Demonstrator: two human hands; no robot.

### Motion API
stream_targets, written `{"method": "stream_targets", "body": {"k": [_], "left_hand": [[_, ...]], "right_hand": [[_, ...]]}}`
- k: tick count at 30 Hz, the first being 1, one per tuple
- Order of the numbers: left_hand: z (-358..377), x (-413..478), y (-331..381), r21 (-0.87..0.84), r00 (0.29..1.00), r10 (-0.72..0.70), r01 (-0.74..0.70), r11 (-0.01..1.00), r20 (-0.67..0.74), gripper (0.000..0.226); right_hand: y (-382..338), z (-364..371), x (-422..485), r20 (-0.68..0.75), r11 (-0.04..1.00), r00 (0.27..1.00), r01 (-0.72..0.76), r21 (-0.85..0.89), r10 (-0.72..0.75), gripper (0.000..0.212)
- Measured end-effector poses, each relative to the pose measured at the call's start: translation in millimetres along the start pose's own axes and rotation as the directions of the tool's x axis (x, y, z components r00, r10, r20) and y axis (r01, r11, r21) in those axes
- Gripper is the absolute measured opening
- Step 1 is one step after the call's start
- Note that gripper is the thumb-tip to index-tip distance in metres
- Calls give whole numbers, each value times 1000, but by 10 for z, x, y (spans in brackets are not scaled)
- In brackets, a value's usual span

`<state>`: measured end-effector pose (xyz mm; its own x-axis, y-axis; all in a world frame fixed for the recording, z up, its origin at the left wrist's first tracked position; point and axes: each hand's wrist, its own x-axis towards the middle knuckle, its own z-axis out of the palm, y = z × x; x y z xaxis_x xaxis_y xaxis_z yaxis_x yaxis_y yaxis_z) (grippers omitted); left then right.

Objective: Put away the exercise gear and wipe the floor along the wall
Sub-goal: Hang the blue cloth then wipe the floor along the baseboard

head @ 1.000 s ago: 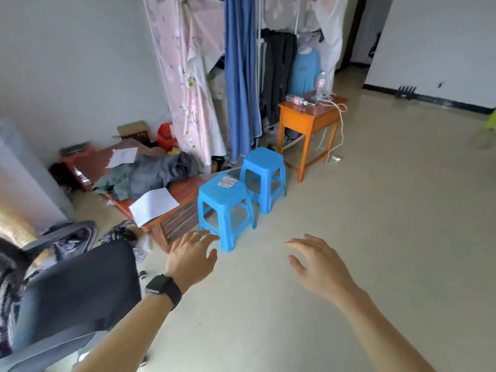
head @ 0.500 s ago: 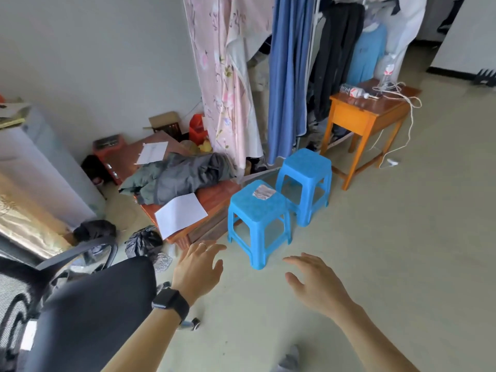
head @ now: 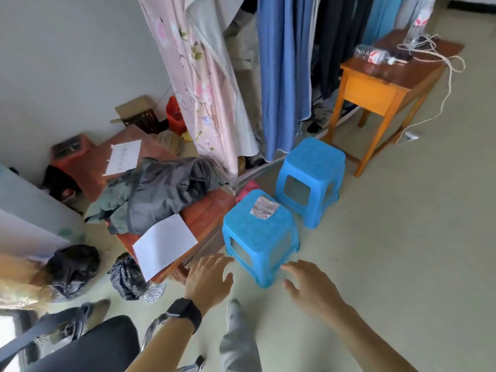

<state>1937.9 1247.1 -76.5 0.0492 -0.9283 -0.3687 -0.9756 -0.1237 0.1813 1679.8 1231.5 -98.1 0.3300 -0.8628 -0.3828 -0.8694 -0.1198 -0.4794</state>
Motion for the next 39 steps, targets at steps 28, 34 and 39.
{"method": "stream_targets", "body": {"k": [28, 34, 39], "left_hand": [[2153, 4672, -45, 285, 839, 494, -543, 790, 229, 19], [1543, 4412, 440, 40, 835, 500, -521, 852, 228, 10], [1054, 3758, 1331, -446, 746, 509, -315, 838, 429, 10]], "right_hand": [[871, 2081, 3509, 136, 894, 926, -375, 243, 352, 73], [986, 1342, 3219, 112, 445, 783, -458, 770, 611, 62], [1324, 595, 2324, 164, -27, 661, -213, 977, 732, 58]]}}
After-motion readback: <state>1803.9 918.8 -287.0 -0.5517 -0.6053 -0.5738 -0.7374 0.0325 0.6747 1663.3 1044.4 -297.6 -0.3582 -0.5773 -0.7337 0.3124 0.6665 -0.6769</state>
